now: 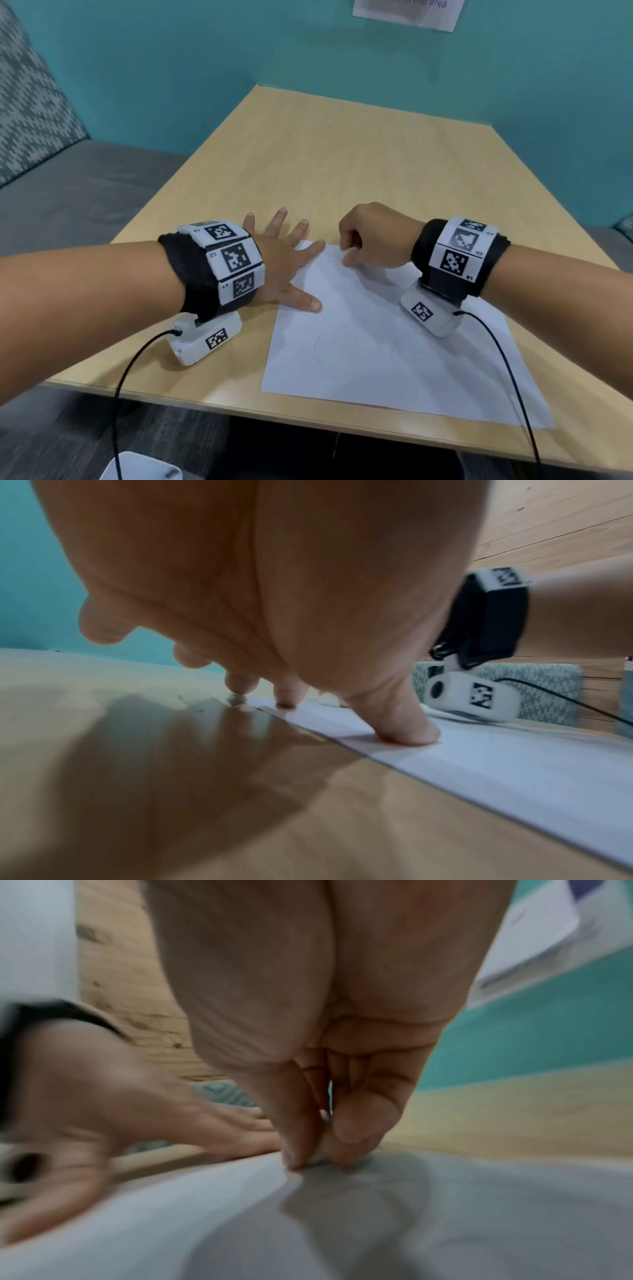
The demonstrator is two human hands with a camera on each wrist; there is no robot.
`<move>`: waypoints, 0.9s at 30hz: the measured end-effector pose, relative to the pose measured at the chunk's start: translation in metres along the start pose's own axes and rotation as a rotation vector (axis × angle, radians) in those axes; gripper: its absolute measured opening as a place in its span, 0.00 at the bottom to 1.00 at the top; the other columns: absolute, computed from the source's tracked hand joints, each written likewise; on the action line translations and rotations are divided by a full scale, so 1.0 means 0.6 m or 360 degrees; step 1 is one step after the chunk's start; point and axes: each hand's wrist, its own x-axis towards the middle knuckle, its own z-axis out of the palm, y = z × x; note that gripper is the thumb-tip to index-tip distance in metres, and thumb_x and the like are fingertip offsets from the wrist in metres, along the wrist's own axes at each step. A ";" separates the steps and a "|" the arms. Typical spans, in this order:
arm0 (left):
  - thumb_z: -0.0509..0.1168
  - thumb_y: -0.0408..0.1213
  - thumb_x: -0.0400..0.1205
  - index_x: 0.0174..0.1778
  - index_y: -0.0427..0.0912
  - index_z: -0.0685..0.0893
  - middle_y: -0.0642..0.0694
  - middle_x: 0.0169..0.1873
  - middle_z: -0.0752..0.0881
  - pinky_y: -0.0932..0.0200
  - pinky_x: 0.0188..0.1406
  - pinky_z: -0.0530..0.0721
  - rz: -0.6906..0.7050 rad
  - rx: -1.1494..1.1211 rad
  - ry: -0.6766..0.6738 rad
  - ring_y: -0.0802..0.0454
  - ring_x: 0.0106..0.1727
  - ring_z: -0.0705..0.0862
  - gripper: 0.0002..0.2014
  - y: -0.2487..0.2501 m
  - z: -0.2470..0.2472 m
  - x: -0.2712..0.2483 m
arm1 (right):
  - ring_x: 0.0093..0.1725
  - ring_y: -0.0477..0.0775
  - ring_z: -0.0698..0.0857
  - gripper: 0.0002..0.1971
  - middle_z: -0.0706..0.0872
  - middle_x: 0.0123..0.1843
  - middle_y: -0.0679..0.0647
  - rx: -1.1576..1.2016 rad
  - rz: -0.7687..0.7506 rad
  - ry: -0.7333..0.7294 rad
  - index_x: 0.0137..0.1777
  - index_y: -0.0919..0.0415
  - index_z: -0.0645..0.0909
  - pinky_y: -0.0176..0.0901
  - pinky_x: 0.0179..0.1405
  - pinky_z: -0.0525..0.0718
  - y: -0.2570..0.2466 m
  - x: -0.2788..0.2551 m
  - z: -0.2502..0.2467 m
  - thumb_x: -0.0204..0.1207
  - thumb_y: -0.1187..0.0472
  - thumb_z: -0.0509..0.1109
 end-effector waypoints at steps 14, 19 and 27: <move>0.51 0.79 0.74 0.87 0.64 0.40 0.48 0.86 0.29 0.18 0.76 0.40 0.0125 -0.0024 0.0062 0.34 0.84 0.26 0.49 0.023 -0.017 0.016 | 0.35 0.55 0.82 0.04 0.86 0.35 0.55 -0.0023 -0.0205 -0.0136 0.40 0.64 0.84 0.46 0.36 0.81 -0.033 -0.032 0.016 0.70 0.63 0.74; 0.52 0.81 0.72 0.86 0.62 0.35 0.47 0.85 0.28 0.17 0.75 0.38 0.0080 -0.0003 0.0044 0.34 0.83 0.25 0.53 0.024 -0.016 0.018 | 0.36 0.55 0.81 0.03 0.86 0.36 0.56 -0.0028 -0.0034 -0.0019 0.39 0.62 0.84 0.42 0.34 0.78 -0.006 -0.015 -0.006 0.70 0.63 0.74; 0.52 0.81 0.71 0.85 0.65 0.33 0.48 0.85 0.28 0.18 0.75 0.37 0.0049 -0.0020 0.0066 0.34 0.83 0.25 0.53 0.025 -0.013 0.019 | 0.35 0.54 0.81 0.05 0.83 0.33 0.51 -0.0024 -0.0029 -0.0003 0.36 0.58 0.81 0.43 0.33 0.78 -0.005 -0.016 -0.005 0.69 0.62 0.75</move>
